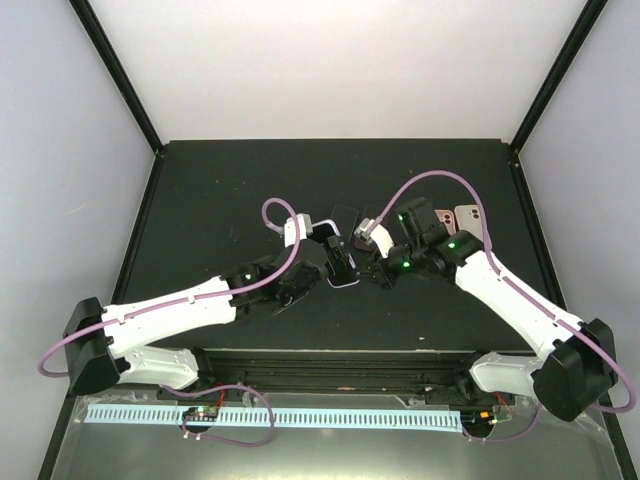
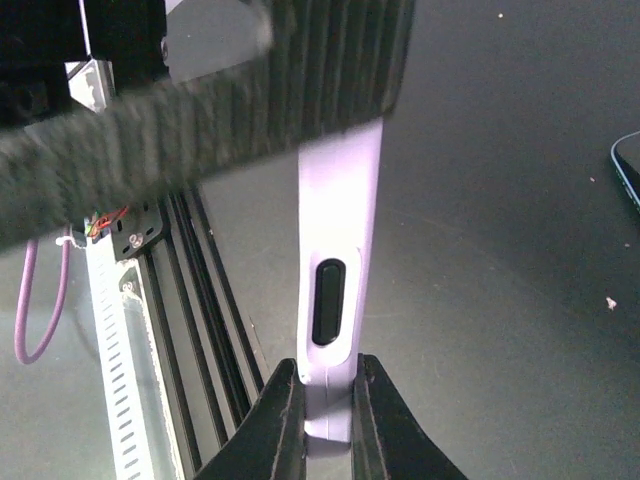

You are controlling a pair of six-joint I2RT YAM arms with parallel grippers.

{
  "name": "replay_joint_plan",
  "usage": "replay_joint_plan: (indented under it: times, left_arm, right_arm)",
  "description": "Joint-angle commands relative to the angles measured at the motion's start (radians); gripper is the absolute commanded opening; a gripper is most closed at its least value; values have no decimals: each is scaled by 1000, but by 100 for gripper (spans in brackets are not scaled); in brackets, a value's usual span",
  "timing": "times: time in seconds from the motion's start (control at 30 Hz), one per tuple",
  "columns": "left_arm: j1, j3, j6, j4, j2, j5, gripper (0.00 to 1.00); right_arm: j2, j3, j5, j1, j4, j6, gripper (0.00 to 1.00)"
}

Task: Take the phone out of the phone case

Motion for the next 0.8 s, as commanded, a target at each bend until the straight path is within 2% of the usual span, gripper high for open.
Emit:
replay_joint_plan:
  times: [0.0,0.07,0.17,0.23,0.3,0.37,0.43,0.53,0.6,0.77]
  left_arm:
    - [-5,26,1,26,-26,-106,99]
    - [2,7,30,19,-53,-136,99]
    - [20,-21,156,18,-112,-182,99]
    - [38,-46,309,39,-158,-176,99]
    - [58,-94,470,107,-220,-113,99]
    - [77,-168,598,195,-299,2,99]
    - [111,-276,702,341,-403,192,99]
    - [184,-399,742,501,-529,458,98]
    - [227,-435,746,566,-570,649,94]
    - [254,-453,721,664,-541,823,82]
  right_arm:
    - [-29,28,6,6,25,0,1]
    - [-48,26,31,4,17,-4,1]
    - [-85,19,51,-8,0,-24,1]
    - [-114,14,54,-21,-18,-38,1]
    - [-143,12,46,-36,-38,-56,1]
    - [-177,16,29,-50,-69,-78,1]
    - [-207,22,12,-60,-98,-99,1]
    - [-249,26,-29,-68,-129,-122,1]
    - [-275,28,-78,-70,-146,-137,1]
    - [-301,38,-231,-70,-181,-152,1]
